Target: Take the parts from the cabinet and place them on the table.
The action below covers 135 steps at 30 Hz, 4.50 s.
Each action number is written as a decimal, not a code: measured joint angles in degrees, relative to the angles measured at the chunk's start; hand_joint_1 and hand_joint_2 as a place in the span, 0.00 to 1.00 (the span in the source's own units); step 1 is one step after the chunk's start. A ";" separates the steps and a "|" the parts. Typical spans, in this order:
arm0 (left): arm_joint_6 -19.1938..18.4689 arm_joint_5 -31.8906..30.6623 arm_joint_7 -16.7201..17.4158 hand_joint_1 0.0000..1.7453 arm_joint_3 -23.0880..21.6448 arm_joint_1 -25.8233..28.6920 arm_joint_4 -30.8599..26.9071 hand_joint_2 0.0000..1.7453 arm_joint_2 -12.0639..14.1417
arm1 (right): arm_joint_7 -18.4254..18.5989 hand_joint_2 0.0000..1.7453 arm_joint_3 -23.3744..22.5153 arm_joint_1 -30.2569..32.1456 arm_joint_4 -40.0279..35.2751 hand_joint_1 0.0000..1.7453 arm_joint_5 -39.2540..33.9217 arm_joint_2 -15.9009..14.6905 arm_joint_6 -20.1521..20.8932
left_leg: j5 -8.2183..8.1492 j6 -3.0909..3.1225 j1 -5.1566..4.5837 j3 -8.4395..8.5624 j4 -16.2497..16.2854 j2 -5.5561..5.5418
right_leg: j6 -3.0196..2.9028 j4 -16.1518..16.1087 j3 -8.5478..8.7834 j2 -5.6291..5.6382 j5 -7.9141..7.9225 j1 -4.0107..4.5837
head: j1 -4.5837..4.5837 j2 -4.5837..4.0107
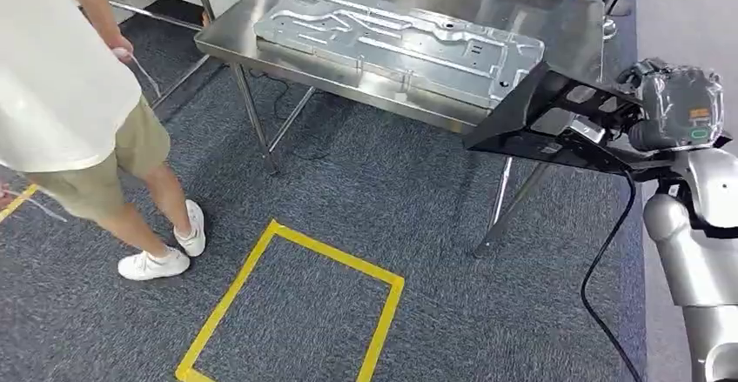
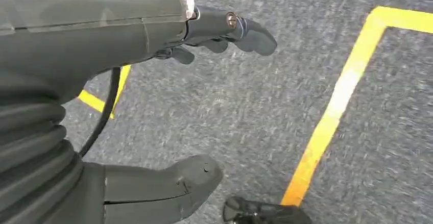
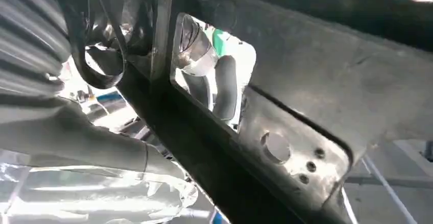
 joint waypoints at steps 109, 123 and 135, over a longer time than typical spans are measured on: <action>-0.42 -0.70 0.44 0.00 0.07 -0.26 0.22 1.00 0.00 | 1.95 1.00 13.77 -25.03 26.75 1.00 4.35 0.66 2.25 | -2.91 -1.42 1.28 6.38 -3.46 -0.07 | 2.25 -0.59 -5.71 -0.45 6.49 -1.72 | -0.07 0.02; -0.48 -0.13 0.66 0.00 1.11 0.12 0.20 1.00 0.98 | 2.82 1.00 16.19 -25.66 30.49 1.00 9.44 10.29 0.81 | 2.21 -0.64 0.03 -0.94 -0.53 0.19 | -0.59 -0.39 -0.42 0.03 1.97 -0.46 | -0.13 0.02; -0.50 -0.61 0.46 0.00 1.14 0.33 0.20 1.00 1.03 | 1.95 1.00 17.57 -24.95 31.43 1.00 9.35 11.84 0.55 | 0.59 1.16 0.20 2.01 -2.13 -0.12 | 1.99 17.23 -11.75 -0.15 -3.05 -1.01 | -0.11 0.02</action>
